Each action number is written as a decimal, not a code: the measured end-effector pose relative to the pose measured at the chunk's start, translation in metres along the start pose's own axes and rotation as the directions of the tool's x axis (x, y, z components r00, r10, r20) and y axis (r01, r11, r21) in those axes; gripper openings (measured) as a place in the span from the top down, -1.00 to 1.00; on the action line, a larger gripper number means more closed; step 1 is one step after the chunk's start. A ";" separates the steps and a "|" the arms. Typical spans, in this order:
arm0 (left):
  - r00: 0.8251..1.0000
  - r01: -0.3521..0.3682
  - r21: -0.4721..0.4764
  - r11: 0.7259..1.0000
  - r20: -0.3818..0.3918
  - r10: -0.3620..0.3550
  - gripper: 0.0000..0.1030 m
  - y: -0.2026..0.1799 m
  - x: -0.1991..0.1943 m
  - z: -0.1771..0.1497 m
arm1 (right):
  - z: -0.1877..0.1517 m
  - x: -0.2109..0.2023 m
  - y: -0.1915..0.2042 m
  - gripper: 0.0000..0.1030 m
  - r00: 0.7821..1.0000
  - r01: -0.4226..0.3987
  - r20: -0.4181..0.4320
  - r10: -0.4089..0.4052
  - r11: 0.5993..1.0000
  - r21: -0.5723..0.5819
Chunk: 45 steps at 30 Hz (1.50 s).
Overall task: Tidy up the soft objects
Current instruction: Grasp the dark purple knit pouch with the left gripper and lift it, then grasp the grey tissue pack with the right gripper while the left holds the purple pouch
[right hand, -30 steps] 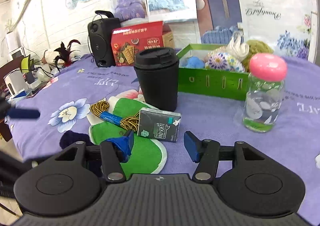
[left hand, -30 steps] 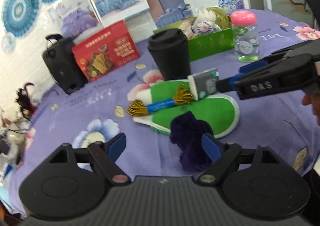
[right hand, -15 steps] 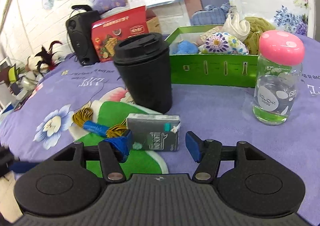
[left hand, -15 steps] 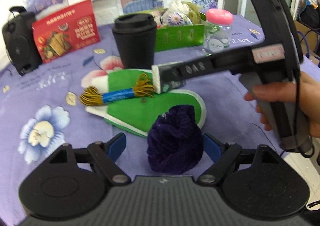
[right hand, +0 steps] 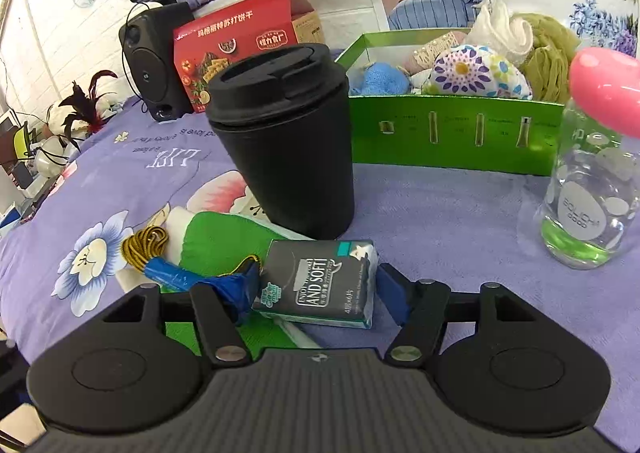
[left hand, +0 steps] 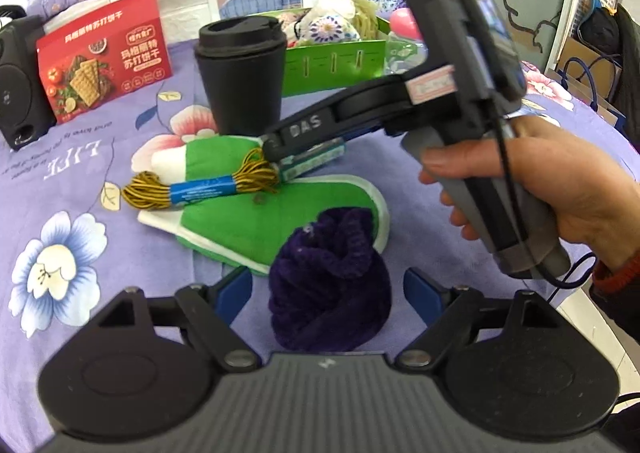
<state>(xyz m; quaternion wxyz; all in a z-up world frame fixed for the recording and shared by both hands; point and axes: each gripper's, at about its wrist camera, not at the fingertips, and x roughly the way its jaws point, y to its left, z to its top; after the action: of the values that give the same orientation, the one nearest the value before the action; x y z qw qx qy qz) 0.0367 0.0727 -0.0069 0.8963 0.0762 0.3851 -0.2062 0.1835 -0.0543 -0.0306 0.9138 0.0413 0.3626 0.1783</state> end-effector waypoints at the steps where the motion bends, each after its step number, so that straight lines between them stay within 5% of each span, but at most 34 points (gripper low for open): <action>1: 1.000 -0.004 -0.003 1.000 0.004 0.004 -0.66 0.000 0.000 0.000 | 0.000 0.002 -0.001 -0.01 1.000 -0.007 -0.012 0.007 1.000 0.008; 7: 1.000 -0.001 -0.015 1.000 -0.015 0.001 -0.60 0.002 0.005 -0.001 | -0.008 0.007 -0.015 -0.14 0.997 -0.069 -0.017 0.071 0.994 0.081; 13: 0.998 0.014 -0.047 0.999 -0.058 -0.017 -0.20 0.006 0.014 0.003 | -0.007 0.008 -0.002 -0.21 0.998 -0.051 -0.023 0.050 0.998 -0.023; 14: 0.998 0.020 -0.063 0.998 -0.055 -0.023 -0.17 0.008 0.013 0.002 | -0.007 0.006 -0.002 -0.06 0.998 -0.059 -0.003 0.059 0.998 -0.038; 15: 0.998 0.028 -0.081 0.996 -0.052 -0.032 -0.17 0.010 0.012 0.002 | -0.009 0.001 -0.002 0.29 0.997 -0.072 0.027 0.073 0.996 -0.052; 19: 0.997 0.073 -0.157 0.985 -0.011 -0.076 -0.16 0.018 -0.002 0.003 | -0.013 -0.018 -0.011 0.72 0.990 -0.114 0.073 0.117 0.992 -0.047; 21: 0.996 0.084 -0.174 0.981 0.007 -0.084 -0.15 0.019 -0.010 0.007 | -0.016 -0.030 -0.016 0.79 0.991 -0.094 0.090 0.098 0.994 -0.051; 28: 0.996 0.086 -0.179 0.980 0.030 -0.082 -0.15 0.016 -0.019 0.018 | -0.028 -0.060 -0.034 0.78 0.992 -0.051 0.119 0.054 0.998 -0.028; 36: 0.996 0.034 -0.187 0.982 -0.077 -0.049 -0.16 0.019 0.001 0.011 | -0.037 -0.040 -0.046 0.51 0.995 -0.046 0.087 0.045 0.999 0.017; 45: 0.992 0.000 -0.145 0.989 -0.121 -0.018 -0.18 0.020 0.007 0.002 | -0.028 -0.034 -0.023 0.17 0.998 -0.015 -0.065 0.005 0.988 -0.154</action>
<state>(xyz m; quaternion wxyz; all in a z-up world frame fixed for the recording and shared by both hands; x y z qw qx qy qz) 0.0512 0.0883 -0.0106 0.8733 0.0215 0.4535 -0.1765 0.1488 -0.0889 -0.0337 0.9013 -0.0335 0.3766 0.2116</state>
